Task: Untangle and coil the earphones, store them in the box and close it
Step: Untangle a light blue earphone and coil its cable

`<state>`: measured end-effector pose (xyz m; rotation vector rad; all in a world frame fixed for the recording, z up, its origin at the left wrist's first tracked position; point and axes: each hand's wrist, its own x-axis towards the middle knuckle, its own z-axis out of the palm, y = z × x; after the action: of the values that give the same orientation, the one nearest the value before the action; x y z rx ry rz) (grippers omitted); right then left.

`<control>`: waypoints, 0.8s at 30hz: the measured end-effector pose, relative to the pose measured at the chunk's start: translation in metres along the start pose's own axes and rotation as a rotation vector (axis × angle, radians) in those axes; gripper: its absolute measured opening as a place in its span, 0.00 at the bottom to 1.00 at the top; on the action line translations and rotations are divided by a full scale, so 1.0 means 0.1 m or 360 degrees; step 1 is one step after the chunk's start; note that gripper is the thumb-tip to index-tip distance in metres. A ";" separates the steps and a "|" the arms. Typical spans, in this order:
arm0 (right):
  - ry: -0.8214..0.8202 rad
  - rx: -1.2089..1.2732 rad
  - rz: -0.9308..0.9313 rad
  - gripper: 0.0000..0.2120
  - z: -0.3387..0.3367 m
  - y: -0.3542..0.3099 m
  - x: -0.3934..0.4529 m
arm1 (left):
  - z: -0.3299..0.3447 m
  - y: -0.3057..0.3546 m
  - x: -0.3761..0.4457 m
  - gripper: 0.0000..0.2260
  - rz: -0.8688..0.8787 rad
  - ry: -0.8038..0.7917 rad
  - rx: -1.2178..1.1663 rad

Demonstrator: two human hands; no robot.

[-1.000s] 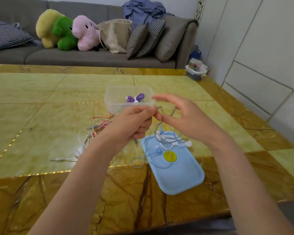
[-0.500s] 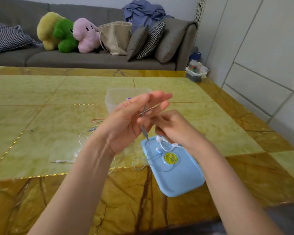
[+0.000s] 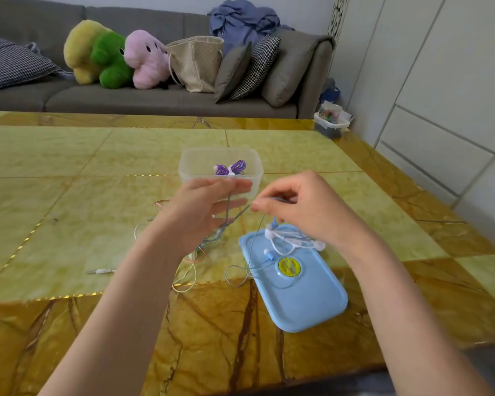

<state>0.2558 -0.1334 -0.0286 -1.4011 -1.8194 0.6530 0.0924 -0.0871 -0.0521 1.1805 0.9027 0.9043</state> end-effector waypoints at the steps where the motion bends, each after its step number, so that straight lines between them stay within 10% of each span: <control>1: 0.0046 0.0033 -0.0028 0.03 -0.03 0.00 0.00 | 0.02 0.01 -0.02 0.10 -0.0050 -0.0099 -0.0004; 9: 0.0322 0.0200 -0.0142 0.06 -0.18 0.01 -0.02 | 0.19 0.09 -0.16 0.14 -0.0247 -0.0648 -0.0071; 24: 0.0425 0.0562 0.0112 0.12 0.01 0.15 0.04 | 0.25 0.15 -0.23 0.17 -0.0069 -0.0917 -0.0573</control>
<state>0.2635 -0.1256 -0.0394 -1.2504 -1.3757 0.7433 0.1059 -0.1153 -0.0316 1.0194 0.2816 0.6053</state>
